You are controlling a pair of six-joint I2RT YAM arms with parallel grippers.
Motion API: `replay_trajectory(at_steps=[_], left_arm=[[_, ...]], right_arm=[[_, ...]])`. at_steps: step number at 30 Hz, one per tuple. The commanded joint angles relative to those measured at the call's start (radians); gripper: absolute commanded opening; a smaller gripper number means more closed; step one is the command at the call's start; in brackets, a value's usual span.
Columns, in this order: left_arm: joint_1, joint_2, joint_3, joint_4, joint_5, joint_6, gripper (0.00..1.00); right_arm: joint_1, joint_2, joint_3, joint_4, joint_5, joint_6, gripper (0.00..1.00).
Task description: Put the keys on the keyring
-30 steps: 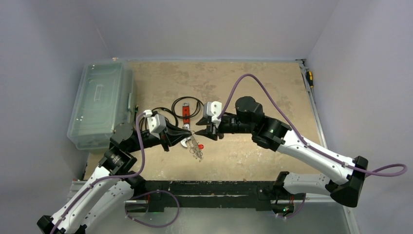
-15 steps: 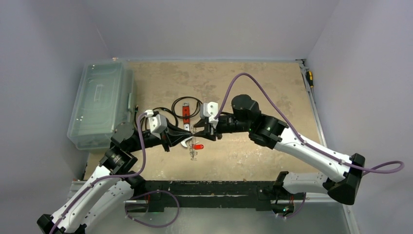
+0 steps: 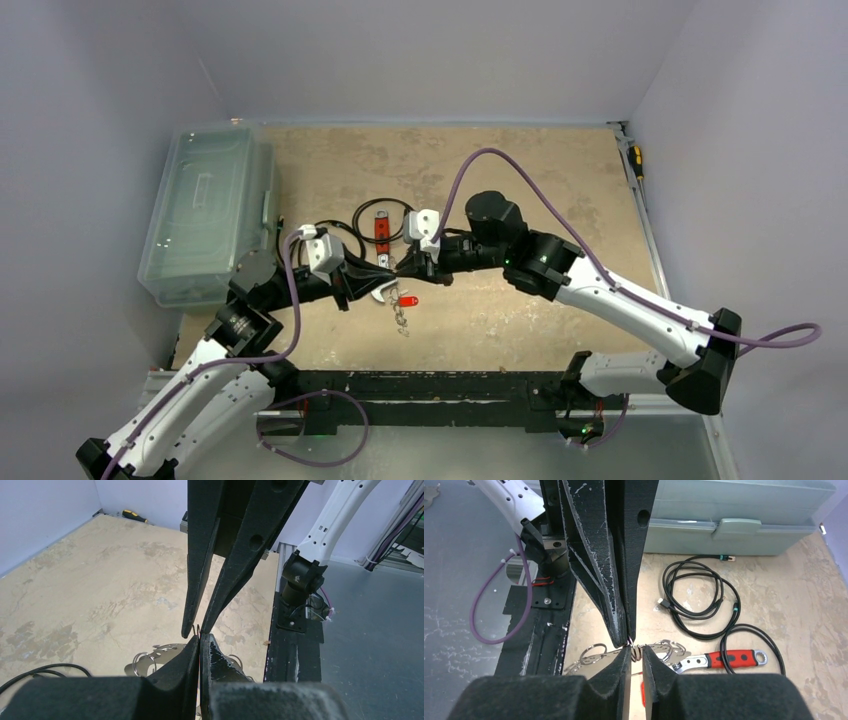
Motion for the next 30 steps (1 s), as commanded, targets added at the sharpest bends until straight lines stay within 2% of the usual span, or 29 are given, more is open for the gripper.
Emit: replay_trajectory(at_steps=[1, 4, 11, 14, 15, 17, 22, 27, 30], left_arm=[[-0.007, 0.001, 0.038, 0.042, 0.018, 0.007, 0.0], [-0.007, 0.0, 0.037, 0.042, 0.012, 0.006, 0.0], [-0.006, -0.012, 0.04, 0.045, -0.021, 0.003, 0.0], [-0.006, -0.05, 0.033, 0.065, -0.052, -0.013, 0.36], [-0.006, -0.065, 0.027, 0.077, -0.063, -0.021, 0.44], [-0.006, -0.099, 0.018, 0.091, -0.088, -0.025, 0.53], [-0.006, -0.164, 0.001, 0.121, -0.118, -0.044, 0.52], [-0.005, -0.188, -0.011, 0.157, -0.106, -0.065, 0.43], [-0.005, -0.185, -0.013, 0.172, -0.085, -0.077, 0.4]], right_arm=[[-0.007, 0.017, 0.052, 0.005, -0.039, -0.013, 0.1], [-0.007, 0.03, 0.056, -0.004, -0.044, -0.012, 0.0], [-0.007, 0.01, 0.001, 0.067, -0.066, 0.012, 0.0], [-0.007, -0.017, -0.048, 0.166, -0.069, 0.043, 0.0], [-0.007, -0.025, -0.064, 0.196, -0.069, 0.055, 0.0], [-0.007, -0.05, -0.099, 0.262, -0.066, 0.075, 0.0], [-0.007, -0.111, -0.209, 0.472, -0.047, 0.146, 0.0], [-0.007, -0.156, -0.281, 0.614, -0.039, 0.188, 0.0], [-0.007, -0.185, -0.311, 0.689, -0.042, 0.215, 0.0]])
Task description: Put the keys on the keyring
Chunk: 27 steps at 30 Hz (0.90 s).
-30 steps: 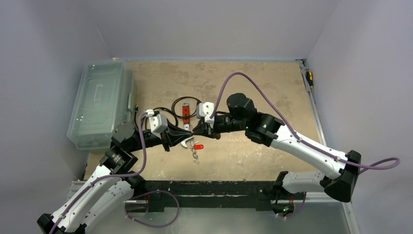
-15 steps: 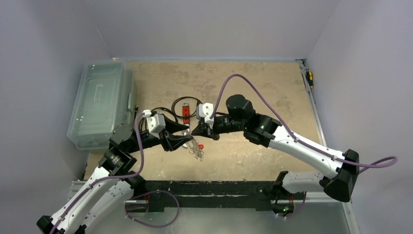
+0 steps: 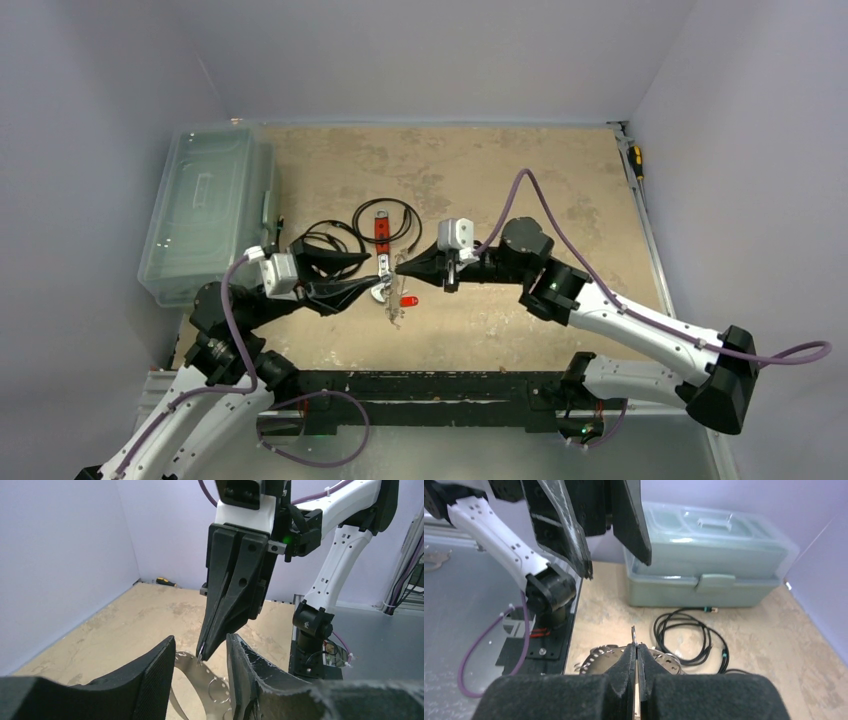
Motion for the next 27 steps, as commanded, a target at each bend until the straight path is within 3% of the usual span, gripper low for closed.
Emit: replay_trajectory(at_steps=[1, 15, 27], left_arm=[[-0.004, 0.001, -0.007, 0.061, 0.019, -0.035, 0.4], [-0.004, 0.011, -0.042, 0.166, 0.18, -0.058, 0.27], [-0.004, 0.007, -0.062, 0.202, 0.183, -0.063, 0.17]], right_arm=[[0.001, -0.06, -0.034, 0.24, -0.012, 0.072, 0.0], [0.001, -0.054, -0.092, 0.488, -0.185, 0.252, 0.0], [0.001, 0.012, -0.073, 0.526, -0.22, 0.289, 0.0]])
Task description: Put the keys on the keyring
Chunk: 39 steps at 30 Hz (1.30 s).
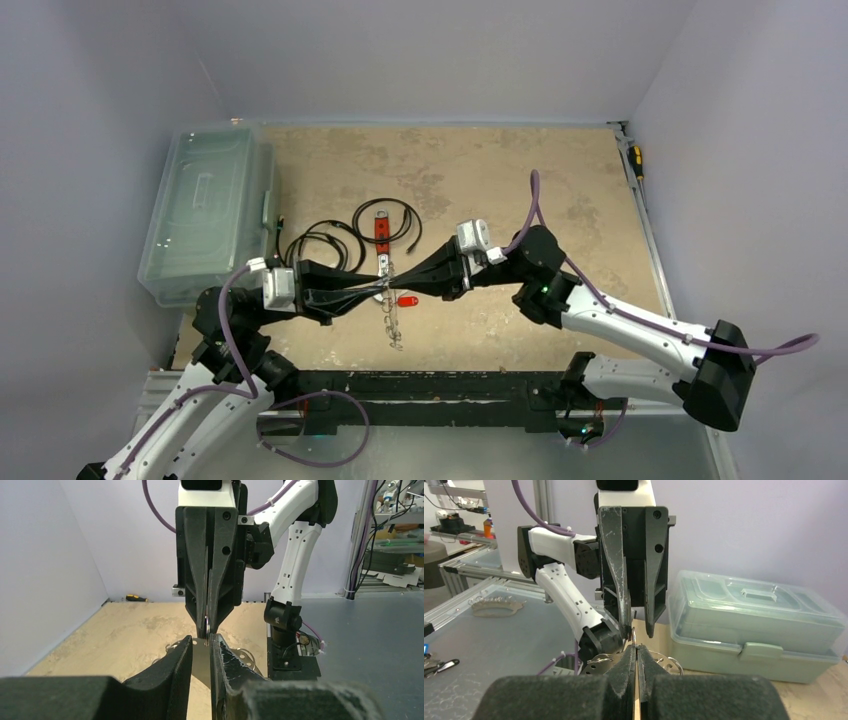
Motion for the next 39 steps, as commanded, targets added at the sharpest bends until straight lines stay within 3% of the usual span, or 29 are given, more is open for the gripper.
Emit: replay_trajectory(at_steps=[1, 21, 28, 35, 36, 39], left_arm=[[-0.004, 0.004, -0.008, 0.054, 0.015, -0.015, 0.17], [-0.004, 0.056, 0.006, 0.027, 0.028, -0.018, 0.14], [-0.004, 0.062, 0.006, 0.027, 0.034, -0.018, 0.0], [-0.004, 0.06, 0.015, -0.009, 0.013, 0.008, 0.0], [-0.004, 0.056, 0.019, -0.022, 0.0, 0.018, 0.0], [-0.004, 0.037, 0.017, -0.015, -0.015, 0.018, 0.0]], right_arm=[[0.001, 0.01, 0.023, 0.068, -0.014, 0.021, 0.0], [0.001, 0.01, 0.027, 0.067, -0.012, 0.025, 0.0], [0.002, 0.014, 0.032, 0.055, -0.007, 0.023, 0.0], [0.001, 0.019, 0.038, 0.059, 0.0, 0.036, 0.0], [0.001, 0.018, 0.038, 0.06, -0.003, 0.038, 0.07], [0.001, 0.009, 0.033, 0.065, -0.009, 0.036, 0.41]])
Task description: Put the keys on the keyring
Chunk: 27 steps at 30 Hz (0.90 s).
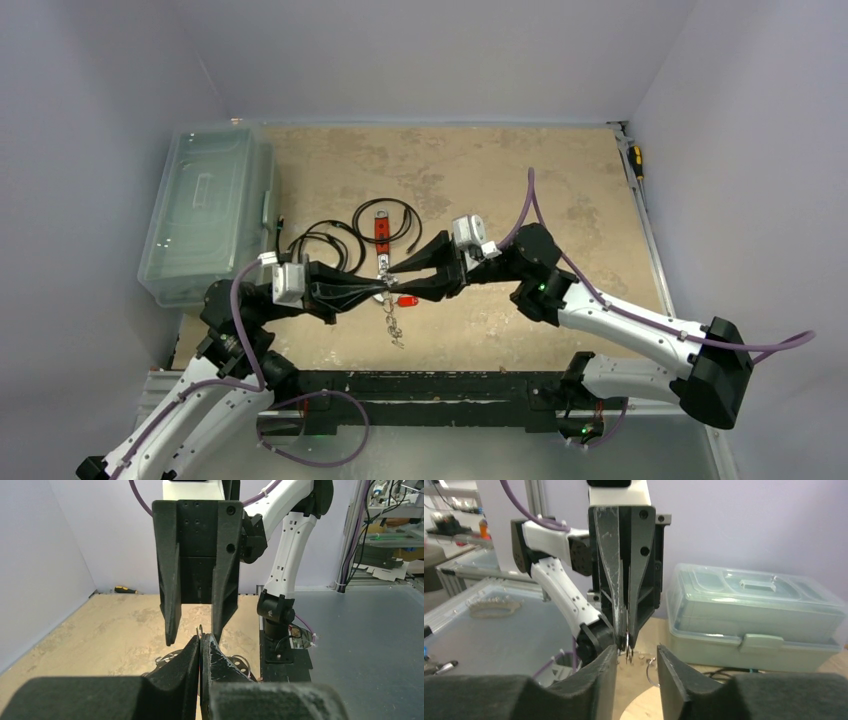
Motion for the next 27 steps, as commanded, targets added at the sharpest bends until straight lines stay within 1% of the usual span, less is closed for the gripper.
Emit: replay_trajectory(at_steps=[1, 2, 4, 7, 13, 18, 23, 25, 27], left_arm=[[-0.004, -0.016, 0.013, -0.01, -0.036, 0.009, 0.0], [-0.004, -0.021, 0.01, -0.004, -0.037, 0.005, 0.0], [-0.004, -0.03, 0.007, 0.006, -0.036, 0.0, 0.0], [-0.004, -0.045, 0.001, 0.021, -0.033, -0.002, 0.0], [-0.004, -0.103, -0.033, 0.11, -0.017, -0.033, 0.0], [-0.004, -0.123, -0.062, 0.208, 0.019, -0.091, 0.0], [-0.004, -0.117, -0.061, 0.203, -0.006, -0.092, 0.0], [-0.004, -0.113, -0.061, 0.194, -0.027, -0.082, 0.0], [-0.004, -0.106, -0.046, 0.144, -0.062, -0.05, 0.0]], right_arm=[[0.006, -0.023, 0.03, 0.063, -0.009, 0.008, 0.47], [0.006, -0.028, 0.028, 0.058, -0.013, 0.007, 0.51], [0.006, -0.037, 0.021, 0.054, -0.015, 0.008, 0.57], [0.005, -0.064, 0.006, 0.033, 0.016, -0.001, 0.6], [0.004, -0.129, -0.003, -0.063, 0.053, -0.064, 0.6], [0.006, -0.171, -0.023, -0.091, 0.104, -0.085, 0.6], [0.006, -0.19, -0.037, -0.111, 0.205, -0.084, 0.6], [0.006, -0.185, -0.037, -0.115, 0.219, -0.07, 0.59], [0.006, -0.179, -0.037, -0.124, 0.218, -0.066, 0.59]])
